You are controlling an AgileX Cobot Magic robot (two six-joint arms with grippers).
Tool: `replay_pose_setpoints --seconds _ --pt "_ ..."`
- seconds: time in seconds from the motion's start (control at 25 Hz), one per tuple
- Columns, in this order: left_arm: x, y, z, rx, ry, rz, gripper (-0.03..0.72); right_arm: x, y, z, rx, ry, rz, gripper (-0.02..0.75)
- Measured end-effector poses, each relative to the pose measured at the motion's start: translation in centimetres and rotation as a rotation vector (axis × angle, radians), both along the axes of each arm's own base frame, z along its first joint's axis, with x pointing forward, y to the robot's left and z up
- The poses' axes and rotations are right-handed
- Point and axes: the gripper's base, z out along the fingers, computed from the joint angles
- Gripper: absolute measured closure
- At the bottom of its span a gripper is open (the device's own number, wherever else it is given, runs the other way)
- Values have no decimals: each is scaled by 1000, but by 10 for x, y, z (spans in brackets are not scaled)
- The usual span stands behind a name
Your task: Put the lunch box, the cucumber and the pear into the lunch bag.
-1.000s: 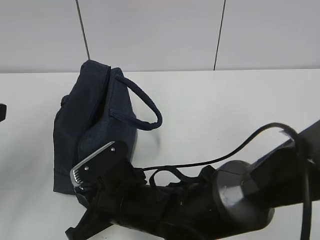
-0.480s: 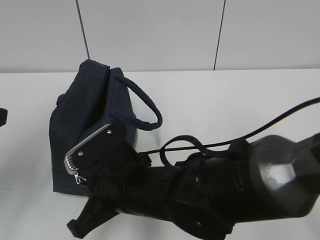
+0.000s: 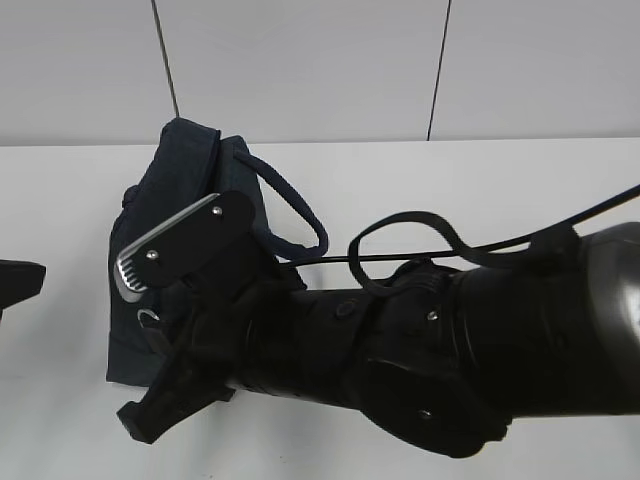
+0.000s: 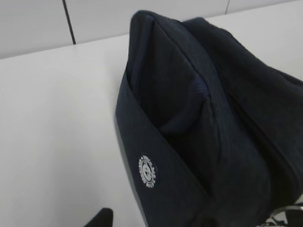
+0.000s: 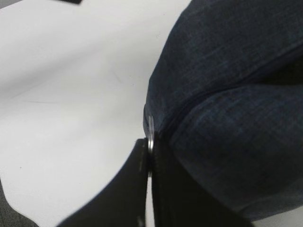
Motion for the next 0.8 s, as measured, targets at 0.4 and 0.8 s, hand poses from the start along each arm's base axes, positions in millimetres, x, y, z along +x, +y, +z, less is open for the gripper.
replay_pose_setpoints --seconds 0.4,0.8 --pt "8 -13 -16 134 -1 -267 352 7 9 16 3 -16 3 738" --pt "30 -29 -50 128 57 -444 352 9 11 21 -16 -18 8 738"
